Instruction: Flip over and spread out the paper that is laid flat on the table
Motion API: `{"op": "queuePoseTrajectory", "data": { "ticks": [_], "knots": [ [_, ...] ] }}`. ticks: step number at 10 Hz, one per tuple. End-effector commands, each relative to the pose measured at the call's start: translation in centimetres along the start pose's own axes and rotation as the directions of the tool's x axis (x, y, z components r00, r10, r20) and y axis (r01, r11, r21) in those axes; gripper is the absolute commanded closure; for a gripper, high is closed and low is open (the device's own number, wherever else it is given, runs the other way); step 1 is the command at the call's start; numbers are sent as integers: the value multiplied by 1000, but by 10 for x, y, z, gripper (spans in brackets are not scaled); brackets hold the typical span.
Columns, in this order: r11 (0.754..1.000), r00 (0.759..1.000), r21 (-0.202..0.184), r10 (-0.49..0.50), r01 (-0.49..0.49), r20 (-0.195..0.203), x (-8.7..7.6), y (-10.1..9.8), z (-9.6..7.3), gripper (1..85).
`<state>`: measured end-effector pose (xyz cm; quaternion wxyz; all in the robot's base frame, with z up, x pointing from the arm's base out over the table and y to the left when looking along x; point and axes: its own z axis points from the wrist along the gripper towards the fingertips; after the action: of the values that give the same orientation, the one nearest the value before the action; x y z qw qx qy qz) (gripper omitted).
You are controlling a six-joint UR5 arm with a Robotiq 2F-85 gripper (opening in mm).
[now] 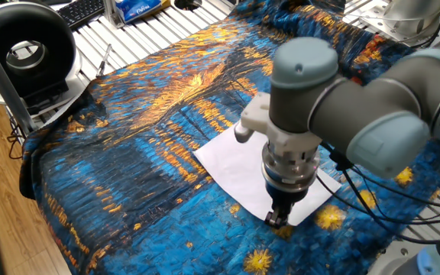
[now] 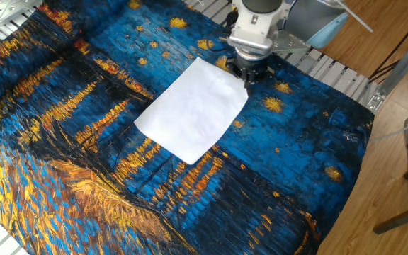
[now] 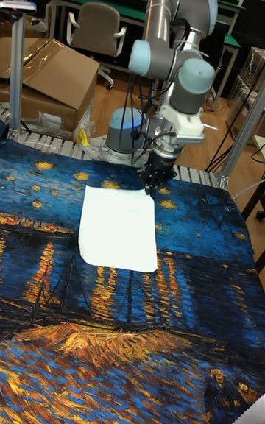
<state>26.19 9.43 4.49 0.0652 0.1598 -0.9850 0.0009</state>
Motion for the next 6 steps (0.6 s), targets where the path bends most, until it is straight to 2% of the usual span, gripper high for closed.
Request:
{"op": "queuePoseTrajectory", "data": {
  "ticks": [1,4,6],
  "knots": [
    [1000,1000,0,6,-6,-28,8,2,-28,847],
    [1000,999,-5,12,-12,-37,16,-5,-57,847],
    [1000,998,-10,4,-5,-58,23,-9,-82,847]
  ]
}}
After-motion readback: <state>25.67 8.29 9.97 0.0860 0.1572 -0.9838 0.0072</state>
